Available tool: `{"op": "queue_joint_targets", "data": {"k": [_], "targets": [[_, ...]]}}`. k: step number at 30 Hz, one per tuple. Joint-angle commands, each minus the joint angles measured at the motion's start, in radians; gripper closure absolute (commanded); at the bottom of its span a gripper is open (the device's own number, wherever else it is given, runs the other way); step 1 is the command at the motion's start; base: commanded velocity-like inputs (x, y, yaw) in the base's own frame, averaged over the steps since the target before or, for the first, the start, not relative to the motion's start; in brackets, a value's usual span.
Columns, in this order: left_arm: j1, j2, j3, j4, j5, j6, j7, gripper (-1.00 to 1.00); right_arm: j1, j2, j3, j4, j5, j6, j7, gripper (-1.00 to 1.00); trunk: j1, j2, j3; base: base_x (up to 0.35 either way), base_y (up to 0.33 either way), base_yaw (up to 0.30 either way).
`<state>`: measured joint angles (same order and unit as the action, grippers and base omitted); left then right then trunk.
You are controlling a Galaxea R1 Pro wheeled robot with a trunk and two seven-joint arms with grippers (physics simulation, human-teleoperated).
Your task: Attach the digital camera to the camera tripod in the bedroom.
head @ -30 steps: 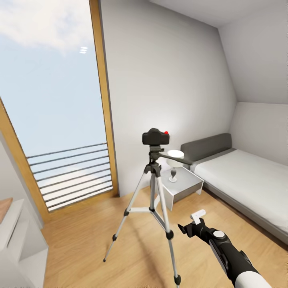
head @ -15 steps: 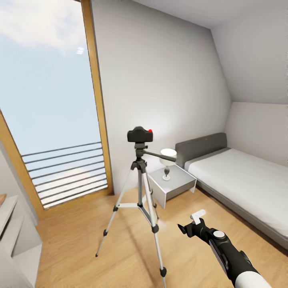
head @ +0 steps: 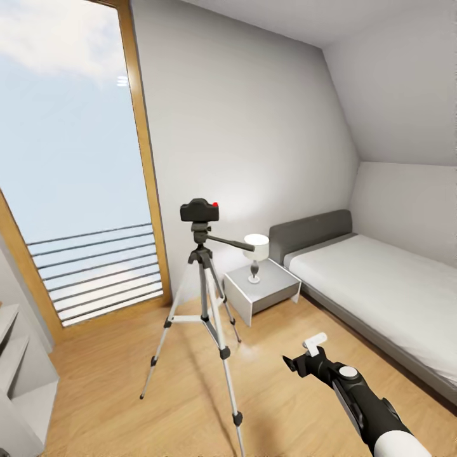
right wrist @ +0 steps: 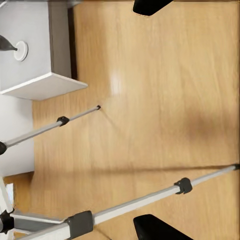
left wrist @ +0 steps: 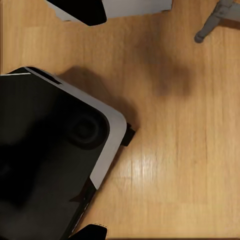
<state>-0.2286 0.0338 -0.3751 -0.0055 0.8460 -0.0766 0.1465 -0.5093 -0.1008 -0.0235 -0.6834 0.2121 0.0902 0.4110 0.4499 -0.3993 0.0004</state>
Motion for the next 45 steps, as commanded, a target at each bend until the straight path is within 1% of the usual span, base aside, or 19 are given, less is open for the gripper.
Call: {"op": "queue_joint_targets", "data": {"k": [1,6,7,13,14,18,24,27,29,30,31,33,36,37,38,39,40,42,45], "targets": [[0.0,0.0,-0.008,-0.001,0.007,-0.002,0.004,-1.0,0.0,-0.001,-0.003,0.0,0.005,0.005,0.006,-1.0,0.0,-0.001,0.0,-0.126,-0.261,0.0],[0.0,0.0,-0.008,-0.001,0.007,-0.002,0.004,-1.0,0.0,-0.012,-0.003,0.019,0.002,0.011,0.006,-1.0,0.0,-0.001,0.0,-0.128,-0.261,0.0],[0.0,0.0,-0.008,-0.001,0.007,-0.002,0.004,-1.0,0.0,-0.023,-0.003,0.043,0.002,0.017,0.006,-1.0,0.0,-0.001,0.0,-0.134,-0.261,0.0],[0.0,0.0,-0.008,-0.001,0.008,-0.002,0.004,-1.0,0.0,-0.067,-0.003,0.159,0.0,0.031,0.006,-1.0,0.0,-0.001,0.0,-0.141,-0.261,0.0],[0.0,0.0,-0.008,-0.001,0.008,-0.002,0.004,-1.0,0.0,-0.079,-0.004,0.207,-0.001,0.034,0.005,-1.0,0.0,-0.001,0.0,-0.158,-0.261,0.0],[0.0,0.0,-0.008,0.0,0.008,-0.002,0.004,-1.0,0.0,-0.106,-0.004,0.321,-0.001,0.037,0.003,-1.0,0.0,-0.001,0.0,-0.176,-0.26,0.0],[0.0,0.0,-0.008,0.001,0.008,-0.002,0.004,-1.0,0.0,-0.155,-0.004,0.535,-0.003,0.038,0.0,-1.0,0.0,-0.001,0.0,-0.209,-0.254,0.0],[0.0,0.0,-0.008,0.001,0.008,-0.002,0.004,-1.0,0.001,-0.17,-0.003,0.627,-0.003,0.038,-0.003,-1.0,0.0,-0.001,0.0,-0.19,-0.207,0.0],[0.0,0.0,-0.008,0.001,0.008,-0.002,0.004,-1.0,0.001,-0.177,-0.003,0.661,-0.003,0.038,-0.004,-1.0,0.0,-0.001,0.0,-0.117,-0.127,0.0],[0.0,0.0,-0.008,0.001,0.009,-0.002,0.004,-1.0,0.005,-0.182,-0.002,0.695,-0.003,0.039,-0.012,-1.0,0.0,-0.001,0.0,-0.043,-0.046,0.0],[0.0,0.001,-0.008,0.001,0.009,-0.002,0.004,-1.0,0.01,-0.182,-0.002,0.699,-0.003,0.039,-0.014,-1.0,0.0,-0.001,0.0,-0.034,-0.037,0.0],[0.0,0.001,-0.008,0.001,0.009,-0.002,0.004,-1.0,0.029,-0.179,-0.001,0.706,-0.003,0.038,-0.022,-1.0,0.0,-0.001,0.0,-0.025,-0.027,0.0],[0.0,0.001,-0.008,0.001,0.009,-0.002,0.004,-1.0,0.14,-0.172,-0.003,0.715,-0.007,0.028,-0.055,-1.0,0.0,-0.001,0.0,-0.01,-0.01,0.0],[0.0,0.001,-0.008,0.001,0.009,-0.002,0.004,-1.0,0.14,-0.172,-0.003,0.715,-0.007,0.028,-0.055,-1.0,0.0,-0.001,0.0,-0.006,-0.006,0.0],[0.0,0.001,-0.008,0.001,0.009,-0.002,0.004,-1.0,0.181,-0.17,-0.004,0.717,-0.014,0.023,-0.062,-1.0,0.0,-0.001,0.0,-0.004,-0.004,0.0],[0.0,0.001,-0.008,0.001,0.009,-0.002,0.004,-1.0,0.199,-0.168,-0.004,0.717,-0.019,0.021,-0.065,-1.0,0.0,-0.001,0.0,-0.003,-0.003,0.0],[0.0,0.001,-0.008,0.001,0.009,-0.002,0.004,-1.0,0.217,-0.167,-0.004,0.717,-0.026,0.017,-0.068,-1.0,0.0,-0.001,0.0,-0.002,-0.003,0.0],[0.0,0.001,-0.008,0.001,0.009,-0.002,0.004,-1.0,0.267,-0.165,-0.005,0.718,-0.061,0.003,-0.075,-1.0,0.0,-0.001,0.0,-0.001,-0.001,0.0],[0.0,0.001,-0.008,0.001,0.01,-0.002,0.004,-1.0,0.29,-0.16,-0.005,0.718,-0.094,-0.011,-0.086,-1.0,0.0,-0.001,0.0,0.0,0.0,0.0]]}}
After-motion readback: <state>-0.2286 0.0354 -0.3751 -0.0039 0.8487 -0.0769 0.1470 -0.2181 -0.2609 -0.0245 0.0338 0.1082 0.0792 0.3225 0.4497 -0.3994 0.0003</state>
